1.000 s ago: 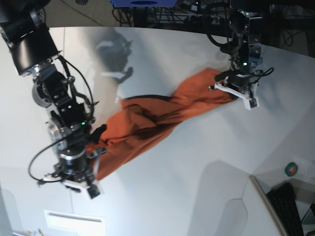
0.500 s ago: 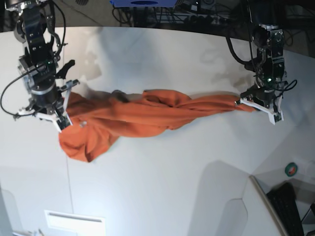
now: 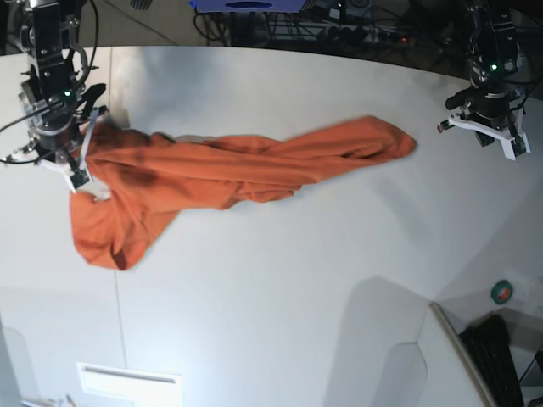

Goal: Layout the t-shirt on the table in an organized manner, then fold the t-shirt properly
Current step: 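Grasp the shirt with the left gripper and stretch it between both grippers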

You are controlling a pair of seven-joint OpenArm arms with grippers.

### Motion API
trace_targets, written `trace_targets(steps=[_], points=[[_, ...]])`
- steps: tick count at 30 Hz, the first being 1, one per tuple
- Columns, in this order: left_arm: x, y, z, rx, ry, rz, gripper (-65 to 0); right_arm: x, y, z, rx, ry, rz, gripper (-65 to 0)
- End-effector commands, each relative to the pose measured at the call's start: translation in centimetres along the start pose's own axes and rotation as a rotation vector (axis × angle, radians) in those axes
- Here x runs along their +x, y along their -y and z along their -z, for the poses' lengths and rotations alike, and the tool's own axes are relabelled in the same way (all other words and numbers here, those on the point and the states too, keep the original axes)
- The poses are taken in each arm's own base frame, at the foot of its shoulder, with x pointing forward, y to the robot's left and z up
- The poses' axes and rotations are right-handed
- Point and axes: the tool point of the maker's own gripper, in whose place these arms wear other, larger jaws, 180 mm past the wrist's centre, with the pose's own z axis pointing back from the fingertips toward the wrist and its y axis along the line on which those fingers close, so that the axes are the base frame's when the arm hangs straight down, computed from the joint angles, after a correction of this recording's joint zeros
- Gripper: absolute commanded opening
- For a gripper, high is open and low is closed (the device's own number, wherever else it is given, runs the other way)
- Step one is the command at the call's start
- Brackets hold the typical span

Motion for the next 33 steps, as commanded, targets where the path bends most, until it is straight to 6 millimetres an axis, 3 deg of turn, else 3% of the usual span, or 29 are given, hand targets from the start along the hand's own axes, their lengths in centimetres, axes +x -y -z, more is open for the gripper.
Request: trace_targets(steps=[1,8,14,18,21,25,31,33], points=[[1.2,0.2,-0.3,-0.006,0.047,0.001,-65.0,0.8,1.0,-0.1,-0.027,0.028,0.002,-65.0],[1.0,3.9,-2.3,-0.098,0.053,-0.125,-65.0,0.4,0.1,-0.2,-0.01,0.021,-0.001,-65.0],[3.4,6.5,-3.6,-0.13,0.136,0.016,-65.0,0.1,-0.1,-0.4,-0.007,0.018,-0.003,-65.0],[2.9,9.0,-4.0,-0.185,0.132,0.093,-63.5,0.0,-0.2,-0.5,-0.004,0.016,-0.005,-65.0],[2.0,9.7,-3.8,-0.23,0.053,0.16,-55.0,0.0,-0.4,-0.5,-0.001,0.017,-0.002,-65.0],[2.3,8.8,-3.1,-0.231,0.001,0.08,-49.0,0.0,-0.7,-0.5,0.006,0.015,0.005,-65.0],[3.8,10.9,-2.5,-0.386,-0.129,0.15,-14.0,-0.4,-1.1,-0.6,0.014,0.009,0.002,-65.0],[4.1,11.3,-2.1,-0.412,-0.149,0.172,-7.7,-0.4,-1.1,-0.6,0.014,0.009,0.002,-65.0]])
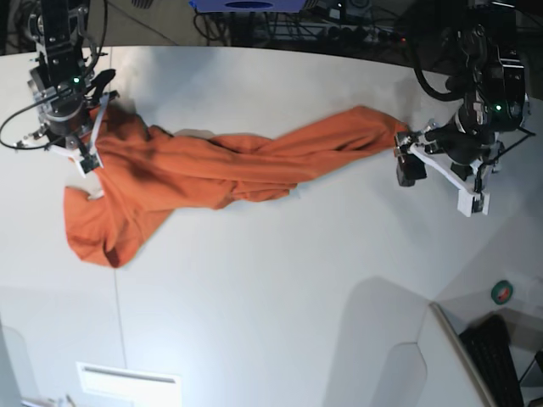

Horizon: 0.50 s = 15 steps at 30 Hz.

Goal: Layout the t-shirt on the table in an organized manner, then fold the t-shirt properly
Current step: 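Grasp the shirt with the left gripper and stretch it between both grippers, then hold the stretched shirt with both grippers and adjust the right gripper's grip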

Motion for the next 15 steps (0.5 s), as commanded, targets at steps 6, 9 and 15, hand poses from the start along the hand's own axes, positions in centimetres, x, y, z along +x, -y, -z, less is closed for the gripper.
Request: trace_targets(steps=[6,9,15], points=[[-2.2,0.7,4.5,-0.113,-0.222,0.176,-19.9,1.1,0.4,-0.3,-0.02,0.032,0.013,-65.0],[-3.4,1.4,5.7,-0.172,-0.288,0.281,-21.7,1.2,0.1,-0.4,-0.014,0.033,0.02,-65.0],[-4.6,2.9,5.9,-0.214,-0.337,0.385,-21.6,1.3,-0.2,-0.4,-0.008,0.035,0.028,-65.0]])
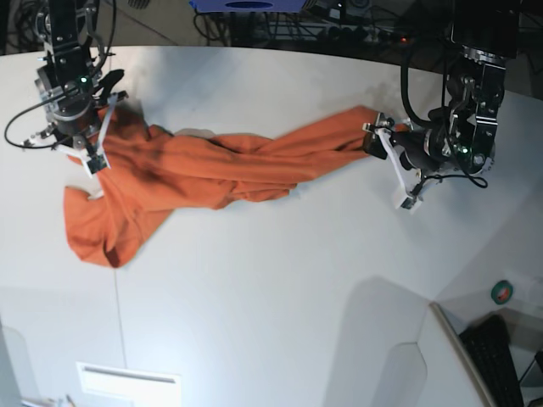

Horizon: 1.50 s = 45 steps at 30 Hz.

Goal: Layout the t-shirt on the table in an organized manner, then fold the t-shirt properly
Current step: 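Hold the stretched shirt with both grippers and adjust the right gripper's grip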

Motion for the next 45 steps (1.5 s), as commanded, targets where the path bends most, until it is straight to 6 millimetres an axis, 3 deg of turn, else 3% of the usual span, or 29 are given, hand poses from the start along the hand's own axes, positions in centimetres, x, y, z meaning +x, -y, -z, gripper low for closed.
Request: trace_targets(steps=[1,5,13,17,21,23,25,28,31,32,35,37,38,43,45], points=[[1.0,-0.6,-0.6,0.011,0.024,0.025,-21.6,0.7,1.0,-0.2,-0.028,0.027,-0.001,-65.0],[0.1,-1.0,-0.2,0.018,-0.014,0.047,-21.6,0.9,1.0,-0.2,-0.029,0.03,0.001,-65.0],[1.3,-2.3,0.5,0.03,-0.018,0.016,-22.4,1.0,1.1,-0.2,-0.03,0.032,0.002,-65.0],[1.4,-1.5,0.9,0.008,-0.014,0.015,-22.5,1.0,1.1,-0.1,-0.03,0.03,0.002,-65.0],[0.4,-0.2,2.3,-0.02,-0.046,0.04,-23.0,1.0,1.1,-0.1,-0.031,0.03,0.003,-65.0],[-0.6,0.2,3.3,-0.034,-0.069,0.048,-30.4,1.0,1.1,-0.1,-0.031,0.03,0.003,-65.0],[-1.4,0.1,4.0,-0.038,-0.085,0.033,-43.9,1.1,1.5,-0.1,-0.038,0.032,0.013,-65.0],[-1.1,0.0,4.1,-0.039,-0.059,0.019,-65.0,1.4,1.8,-0.1,-0.045,0.037,0.019,-65.0],[-0.4,0.1,3.8,-0.035,-0.038,0.032,-65.0,2.0,1.9,-0.6,-0.038,0.062,0.045,-65.0],[-0.3,0.1,3.6,-0.034,-0.033,0.038,-65.0,2.5,2.0,-1.1,-0.022,0.085,0.094,-56.0],[0.4,0.4,3.2,-0.035,-0.01,0.053,-65.0,3.4,2.8,-2.7,0.062,0.168,0.281,-21.0],[0.9,0.6,3.0,-0.036,0.004,0.061,-65.0,3.7,3.2,-3.4,0.137,0.218,0.372,-8.7],[1.0,0.8,3.0,-0.038,0.007,0.063,-65.0,3.7,3.3,-3.6,0.171,0.236,0.413,-8.7],[1.2,0.8,2.9,-0.036,0.014,0.067,-65.0,2.9,4.0,-4.2,0.264,0.283,0.538,-27.3],[1.4,0.6,2.8,-0.033,0.017,0.069,-65.0,1.6,3.2,-3.9,0.29,0.257,0.589,-30.9]])
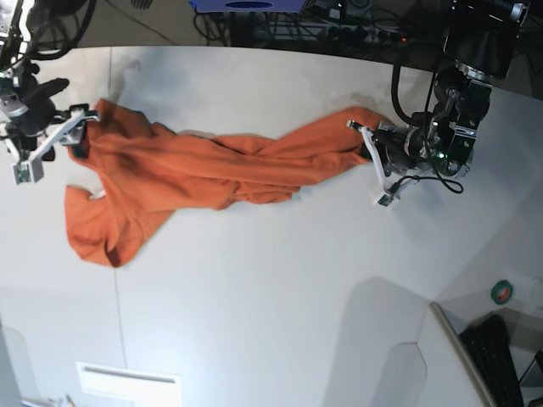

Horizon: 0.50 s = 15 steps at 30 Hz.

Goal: Layout the t-shirt on the table in an organized manner, then fold the t-shirt properly
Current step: 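Hold the stretched shirt with both grippers and adjust the right gripper's grip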

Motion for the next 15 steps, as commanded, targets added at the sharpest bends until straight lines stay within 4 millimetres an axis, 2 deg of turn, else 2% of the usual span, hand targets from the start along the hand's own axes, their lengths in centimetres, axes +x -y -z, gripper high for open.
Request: trace_targets(steps=[1,6,9,15], points=[[1.2,-0.8,-0.7,0.02,0.027,0.008,-65.0,-0.2,-0.4,-0.3,0.019,0.013,0.024,-31.7],[1.2,-1.0,-0.8,0.022,0.027,0.007,-65.0,-3.3,-2.2,-0.3,0.103,-0.101,0.123,-31.5],[1.2,-1.0,-0.8,0.022,0.027,0.007,-65.0,-3.8,-3.1,-0.2,0.159,-0.117,0.192,-32.0],[1.2,-1.0,-0.8,0.024,0.027,0.008,-65.0,-5.8,-2.6,1.4,0.161,-0.145,0.272,-32.0]])
